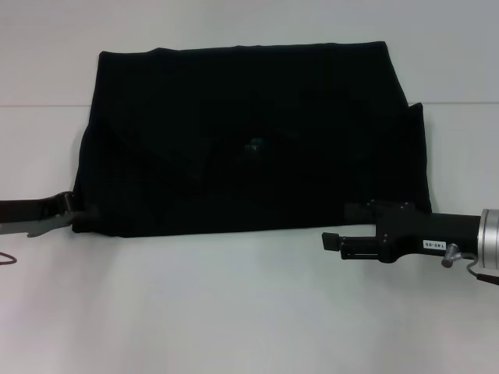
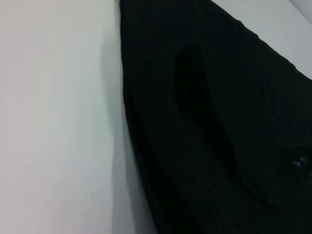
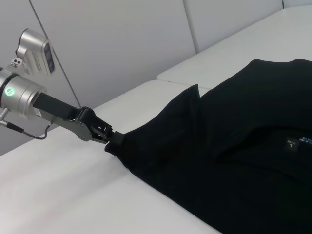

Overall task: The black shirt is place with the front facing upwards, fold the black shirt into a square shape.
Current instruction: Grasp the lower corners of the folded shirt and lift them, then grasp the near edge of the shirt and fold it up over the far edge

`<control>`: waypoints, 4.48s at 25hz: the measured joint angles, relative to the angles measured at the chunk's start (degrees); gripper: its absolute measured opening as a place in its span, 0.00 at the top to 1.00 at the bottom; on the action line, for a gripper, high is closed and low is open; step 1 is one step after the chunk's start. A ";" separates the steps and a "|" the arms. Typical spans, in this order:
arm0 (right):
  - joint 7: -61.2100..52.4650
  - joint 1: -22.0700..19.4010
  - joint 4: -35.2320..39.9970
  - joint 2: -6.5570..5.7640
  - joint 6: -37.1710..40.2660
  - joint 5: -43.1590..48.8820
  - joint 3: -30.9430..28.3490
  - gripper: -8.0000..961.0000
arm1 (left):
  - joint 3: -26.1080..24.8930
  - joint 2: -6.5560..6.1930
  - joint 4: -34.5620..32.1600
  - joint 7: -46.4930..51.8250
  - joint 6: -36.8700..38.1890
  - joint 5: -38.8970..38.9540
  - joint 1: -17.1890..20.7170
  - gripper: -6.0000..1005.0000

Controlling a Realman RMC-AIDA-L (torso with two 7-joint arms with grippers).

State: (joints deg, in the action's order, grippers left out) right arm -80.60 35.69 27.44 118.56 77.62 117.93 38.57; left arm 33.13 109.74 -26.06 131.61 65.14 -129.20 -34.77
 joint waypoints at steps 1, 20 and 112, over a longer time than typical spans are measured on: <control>0.00 -0.01 0.00 0.00 0.02 0.01 0.00 0.05 | 0.04 0.00 0.03 -0.01 -0.04 0.00 -0.01 0.84; -32.37 0.44 13.70 -7.24 -2.19 5.52 -0.11 0.05 | 0.10 -0.34 0.22 -0.24 -0.01 0.00 -0.23 0.98; -38.17 4.33 9.16 -7.89 31.14 35.71 4.87 0.98 | 2.79 -3.28 -0.51 -6.90 46.47 -20.78 -2.99 0.98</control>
State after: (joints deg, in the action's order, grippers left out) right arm -118.77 40.01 36.60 110.67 108.76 153.64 43.45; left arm 35.92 106.46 -26.57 124.72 111.62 -149.98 -37.76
